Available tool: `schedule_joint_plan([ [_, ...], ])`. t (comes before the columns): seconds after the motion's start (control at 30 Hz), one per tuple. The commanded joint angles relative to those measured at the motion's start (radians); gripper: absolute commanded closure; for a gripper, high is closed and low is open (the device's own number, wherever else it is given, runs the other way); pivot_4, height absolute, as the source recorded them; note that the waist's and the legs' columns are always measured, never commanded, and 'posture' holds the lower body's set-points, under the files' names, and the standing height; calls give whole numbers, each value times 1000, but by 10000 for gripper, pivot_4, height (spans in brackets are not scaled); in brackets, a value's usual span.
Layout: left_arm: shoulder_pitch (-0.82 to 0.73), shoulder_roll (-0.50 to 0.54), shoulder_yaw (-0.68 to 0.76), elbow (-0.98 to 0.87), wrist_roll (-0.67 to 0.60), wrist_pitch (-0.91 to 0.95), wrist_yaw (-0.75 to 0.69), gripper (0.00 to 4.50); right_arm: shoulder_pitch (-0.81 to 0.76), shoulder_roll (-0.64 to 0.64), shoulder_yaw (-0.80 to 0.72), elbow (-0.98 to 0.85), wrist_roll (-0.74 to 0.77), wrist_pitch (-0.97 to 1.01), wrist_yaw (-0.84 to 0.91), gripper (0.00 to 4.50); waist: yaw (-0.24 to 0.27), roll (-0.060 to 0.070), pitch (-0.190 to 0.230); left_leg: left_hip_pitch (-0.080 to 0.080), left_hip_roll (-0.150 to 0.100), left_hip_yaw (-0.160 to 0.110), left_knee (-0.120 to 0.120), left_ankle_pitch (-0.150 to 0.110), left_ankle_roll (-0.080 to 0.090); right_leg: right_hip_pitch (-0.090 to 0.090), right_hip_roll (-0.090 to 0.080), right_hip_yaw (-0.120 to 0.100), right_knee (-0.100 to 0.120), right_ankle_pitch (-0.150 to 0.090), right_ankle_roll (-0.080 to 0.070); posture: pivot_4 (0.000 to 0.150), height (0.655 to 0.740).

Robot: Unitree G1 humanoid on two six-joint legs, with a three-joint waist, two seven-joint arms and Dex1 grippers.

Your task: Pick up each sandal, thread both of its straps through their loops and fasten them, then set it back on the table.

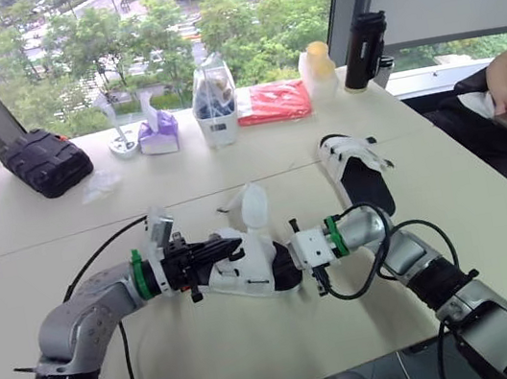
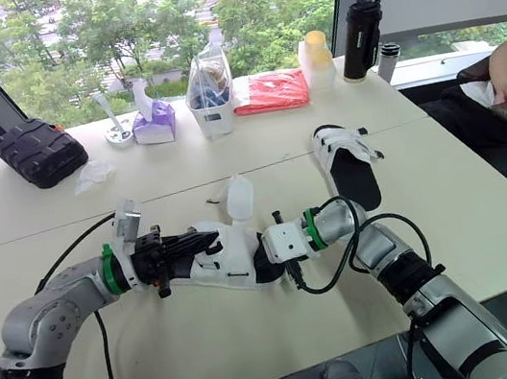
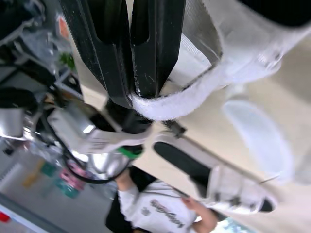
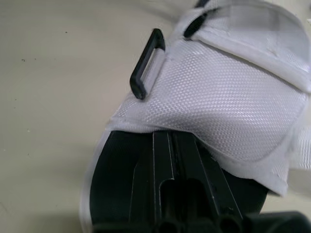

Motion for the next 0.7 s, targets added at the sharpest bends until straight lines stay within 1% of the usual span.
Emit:
schedule_joint_plan([
  [0.03,-31,-6,27,0,0,15,37,44558,42,-21,58,43,-64,23,26,45000,0,0,0,0,0,0,0,0,0,0,0,0,0,0,0,1500,7400],
  [0.17,-25,-25,33,23,-16,80,85,44558,49,-27,56,37,-62,27,27,45000,0,0,0,0,0,0,0,0,0,0,0,0,0,0,0,1500,7400],
  [0.27,-35,-52,59,37,-44,114,122,35815,49,-27,57,37,-62,28,28,45000,0,0,0,0,0,0,0,0,0,0,0,0,0,0,0,1500,7400],
  [0.37,-46,-80,78,45,-61,126,154,21942,48,-26,58,38,-63,26,27,45000,1,0,0,0,0,0,0,0,0,0,0,0,0,0,0,1500,7400],
  [0.53,-78,-164,131,100,-65,99,241,21942,47,-23,58,39,-62,27,28,45000,1,0,-1,0,0,0,0,0,-1,0,0,0,0,0,0,1500,7400],
  [0.7,-111,-218,168,162,-6,33,327,21942,49,-23,59,38,-63,28,27,45000,1,-1,-1,0,0,0,0,1,-1,0,0,0,0,0,0,1500,7400],
])
